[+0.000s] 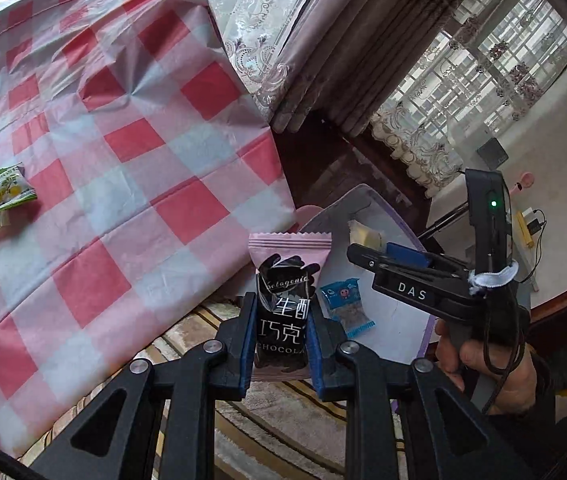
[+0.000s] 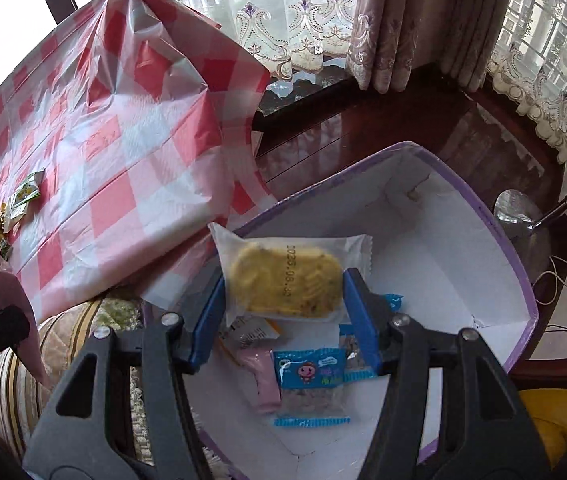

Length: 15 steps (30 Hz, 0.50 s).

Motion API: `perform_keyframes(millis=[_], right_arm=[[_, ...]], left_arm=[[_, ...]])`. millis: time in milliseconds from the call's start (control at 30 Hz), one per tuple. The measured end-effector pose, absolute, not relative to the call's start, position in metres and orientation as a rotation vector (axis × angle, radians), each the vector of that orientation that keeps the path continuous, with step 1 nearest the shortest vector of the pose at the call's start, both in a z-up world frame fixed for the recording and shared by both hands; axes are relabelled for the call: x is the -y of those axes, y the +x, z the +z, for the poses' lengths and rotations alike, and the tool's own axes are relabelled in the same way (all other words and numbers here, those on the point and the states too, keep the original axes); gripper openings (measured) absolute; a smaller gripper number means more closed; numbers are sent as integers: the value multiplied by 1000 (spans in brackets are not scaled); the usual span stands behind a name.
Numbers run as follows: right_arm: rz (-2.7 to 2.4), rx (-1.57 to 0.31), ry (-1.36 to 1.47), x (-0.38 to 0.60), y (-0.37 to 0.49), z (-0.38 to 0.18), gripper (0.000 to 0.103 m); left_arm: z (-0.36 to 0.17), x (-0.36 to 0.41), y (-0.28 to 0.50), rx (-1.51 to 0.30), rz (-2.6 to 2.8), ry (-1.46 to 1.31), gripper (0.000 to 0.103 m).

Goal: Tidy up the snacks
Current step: 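Carry the yellow biscuit over the white box with the right tool while the left carries the chocolate, then open the right tool over the box while the left tool releases the chocolate packet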

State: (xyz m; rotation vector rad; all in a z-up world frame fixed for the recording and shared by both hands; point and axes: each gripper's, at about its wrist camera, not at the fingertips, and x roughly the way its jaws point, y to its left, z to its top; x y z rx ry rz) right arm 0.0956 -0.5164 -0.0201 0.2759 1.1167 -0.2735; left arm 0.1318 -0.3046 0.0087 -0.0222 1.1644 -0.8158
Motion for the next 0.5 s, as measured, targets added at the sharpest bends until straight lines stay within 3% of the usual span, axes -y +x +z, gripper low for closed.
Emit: perform_keyframes(millis=[333, 500], right_arm=[[-313, -1137, 313, 539, 92, -32, 62], [-321, -1136, 313, 535, 92, -29, 65]], left_arm=[[-12, 354, 123, -1266, -892, 58, 26], [-7, 341, 126, -1256, -870, 14, 51]])
